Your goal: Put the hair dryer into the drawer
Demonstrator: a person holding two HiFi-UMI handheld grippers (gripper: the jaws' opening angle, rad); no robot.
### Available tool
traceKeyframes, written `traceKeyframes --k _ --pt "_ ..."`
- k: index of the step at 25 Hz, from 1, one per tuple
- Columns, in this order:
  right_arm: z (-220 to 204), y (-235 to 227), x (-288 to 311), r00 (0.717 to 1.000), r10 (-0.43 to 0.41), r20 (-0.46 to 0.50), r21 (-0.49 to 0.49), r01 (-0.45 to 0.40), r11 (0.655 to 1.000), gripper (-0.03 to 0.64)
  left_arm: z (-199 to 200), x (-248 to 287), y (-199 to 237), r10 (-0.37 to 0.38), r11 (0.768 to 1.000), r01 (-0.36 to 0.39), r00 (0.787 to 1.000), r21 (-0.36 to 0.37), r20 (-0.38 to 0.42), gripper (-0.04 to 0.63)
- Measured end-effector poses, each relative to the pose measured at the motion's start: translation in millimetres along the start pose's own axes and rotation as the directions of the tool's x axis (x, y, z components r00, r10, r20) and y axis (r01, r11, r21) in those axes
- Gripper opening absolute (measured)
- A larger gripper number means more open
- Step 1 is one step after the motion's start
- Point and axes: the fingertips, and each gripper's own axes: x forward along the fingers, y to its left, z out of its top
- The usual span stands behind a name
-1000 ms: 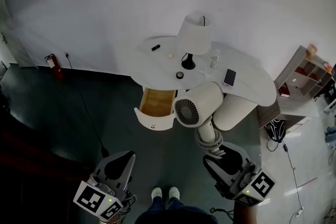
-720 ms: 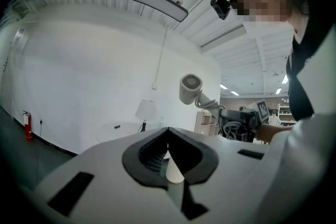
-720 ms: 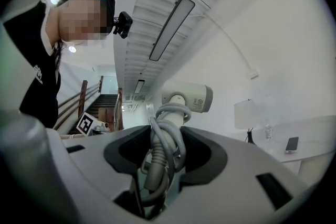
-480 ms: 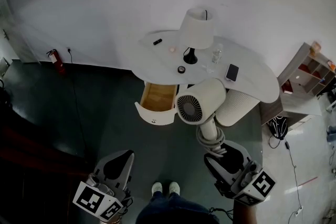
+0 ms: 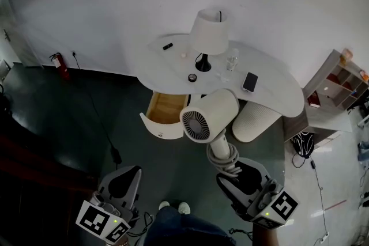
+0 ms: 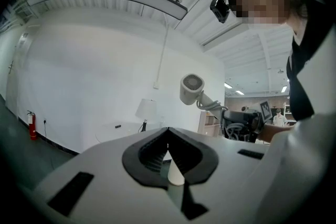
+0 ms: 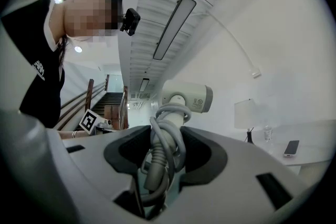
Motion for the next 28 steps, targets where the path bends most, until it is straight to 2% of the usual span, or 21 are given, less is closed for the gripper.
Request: traceKeyframes --k 6,13,18,28 --pt "-0.9 -12.9 -3.5 1.000 -0.006 0.002 -0.004 0.006 1.000 0.193 -3.0 9.2 -6.6 0.001 1.000 -0.001 1.000 0.000 -0.020 0.015" --pt "-7.9 -20.0 7.0 1.000 -0.025 0.004 0.006 0.025 1.000 0.193 -6.9 15.3 11.7 0.005 1.000 -0.005 1.000 0.002 -0.030 0.015" --pt "-5.5 -32.1 26.6 0.998 -0.055 0.008 0.020 0.054 0.998 0.193 1.4 28.5 36.4 -0.014 1.000 0.014 0.999 0.007 -0.032 0.015" --pt "5.8 -51.8 81.9 0.997 -0.079 0.014 -0.012 0.079 0.997 0.193 30.8 57.2 93.3 -0.046 0.999 0.046 0.999 0.023 -0.005 0.015"
